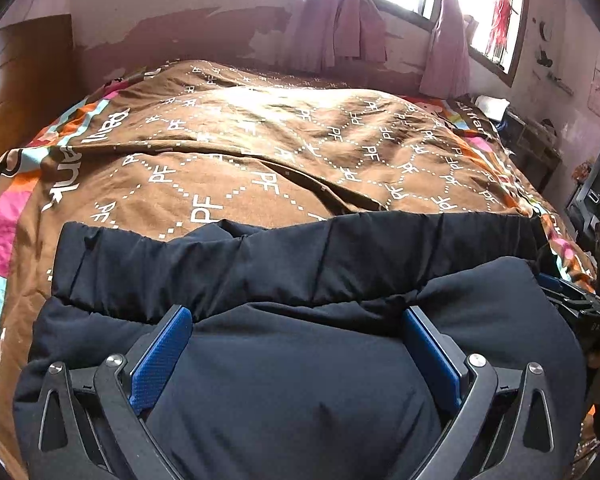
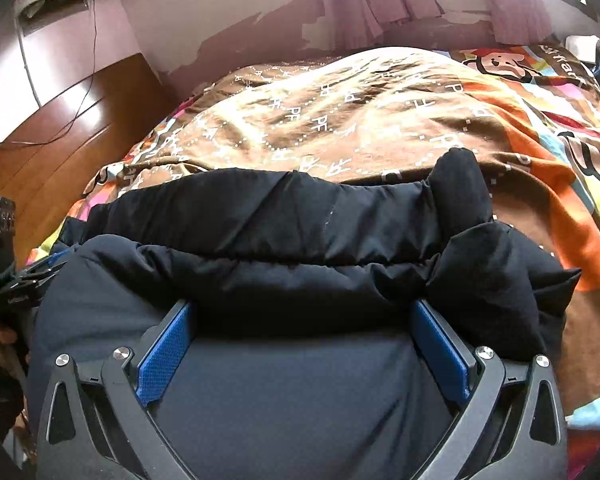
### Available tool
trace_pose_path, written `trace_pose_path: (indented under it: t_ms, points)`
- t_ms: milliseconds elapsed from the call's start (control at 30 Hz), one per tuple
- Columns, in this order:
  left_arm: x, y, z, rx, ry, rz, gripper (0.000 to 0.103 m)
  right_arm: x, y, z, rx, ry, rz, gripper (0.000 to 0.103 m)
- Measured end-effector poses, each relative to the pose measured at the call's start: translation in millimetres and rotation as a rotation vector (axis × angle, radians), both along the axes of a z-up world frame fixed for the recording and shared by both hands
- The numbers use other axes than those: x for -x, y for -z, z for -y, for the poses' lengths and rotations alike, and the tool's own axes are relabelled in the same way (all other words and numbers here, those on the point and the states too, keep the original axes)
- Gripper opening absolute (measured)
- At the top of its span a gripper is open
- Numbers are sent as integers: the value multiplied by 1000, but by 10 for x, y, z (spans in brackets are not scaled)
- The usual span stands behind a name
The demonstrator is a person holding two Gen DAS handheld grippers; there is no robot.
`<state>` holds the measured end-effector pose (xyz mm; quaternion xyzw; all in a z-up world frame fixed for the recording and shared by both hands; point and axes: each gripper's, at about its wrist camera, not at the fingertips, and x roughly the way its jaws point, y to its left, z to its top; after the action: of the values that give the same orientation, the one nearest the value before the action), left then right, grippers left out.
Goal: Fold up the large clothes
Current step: 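Grasp the jacket's folded edge with both grippers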
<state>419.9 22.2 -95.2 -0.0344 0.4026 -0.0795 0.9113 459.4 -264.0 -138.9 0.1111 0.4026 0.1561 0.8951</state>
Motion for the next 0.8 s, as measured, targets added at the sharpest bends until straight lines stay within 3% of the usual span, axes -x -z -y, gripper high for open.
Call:
trace_pose_path:
  t_ms: [800]
  points:
    - [10, 71, 14, 20, -14, 48, 103, -25, 153, 64, -63, 9, 55, 103]
